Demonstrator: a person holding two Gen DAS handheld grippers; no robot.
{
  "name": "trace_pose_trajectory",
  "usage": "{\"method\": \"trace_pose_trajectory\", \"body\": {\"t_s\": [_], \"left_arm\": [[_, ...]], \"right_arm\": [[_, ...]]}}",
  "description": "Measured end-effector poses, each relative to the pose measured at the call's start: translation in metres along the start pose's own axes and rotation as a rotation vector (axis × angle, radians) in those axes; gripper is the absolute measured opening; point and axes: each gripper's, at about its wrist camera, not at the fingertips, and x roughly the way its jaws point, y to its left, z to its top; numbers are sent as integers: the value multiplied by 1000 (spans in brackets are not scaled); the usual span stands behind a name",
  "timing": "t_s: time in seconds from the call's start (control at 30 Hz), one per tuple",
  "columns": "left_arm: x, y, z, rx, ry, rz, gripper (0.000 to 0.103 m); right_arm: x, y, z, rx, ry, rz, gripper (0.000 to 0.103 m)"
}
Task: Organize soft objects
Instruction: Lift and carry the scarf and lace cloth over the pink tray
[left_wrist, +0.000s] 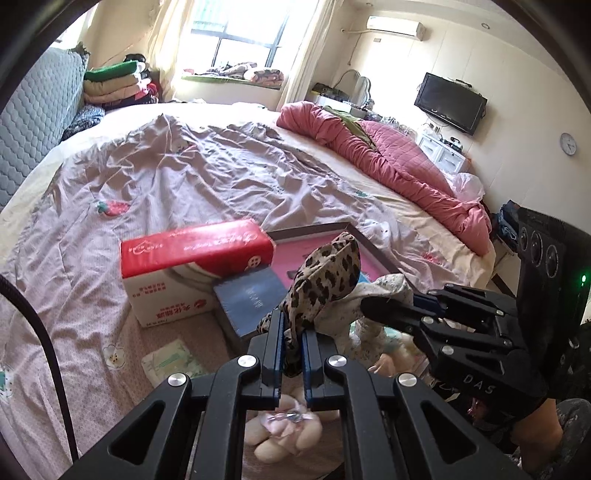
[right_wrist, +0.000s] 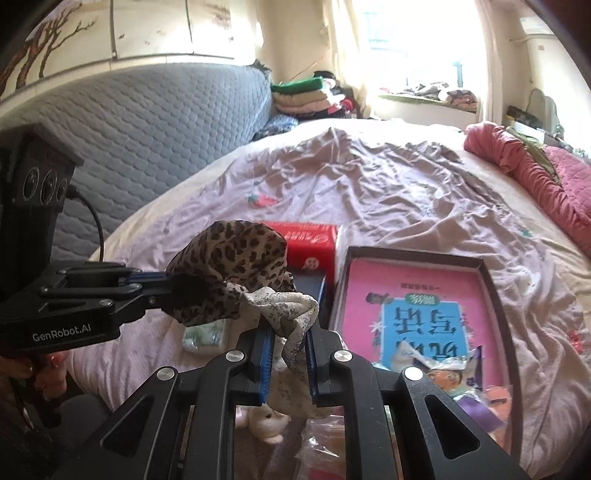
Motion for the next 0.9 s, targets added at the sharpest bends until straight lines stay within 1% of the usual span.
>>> {"method": "trace_pose_trajectory", "body": {"t_s": [0.33, 0.73, 0.9], "left_arm": [[-6, -34, 8, 34, -24, 5, 8], [0, -73, 14, 88, -14, -8, 8], [7, -87, 15, 110, 0, -16, 8]], "right_arm": [[-46, -22, 10, 28, -87, -46, 16], [-103, -64, 9, 99, -173, -121, 16], [-116, -79, 6, 127, -193, -144, 16]]}}
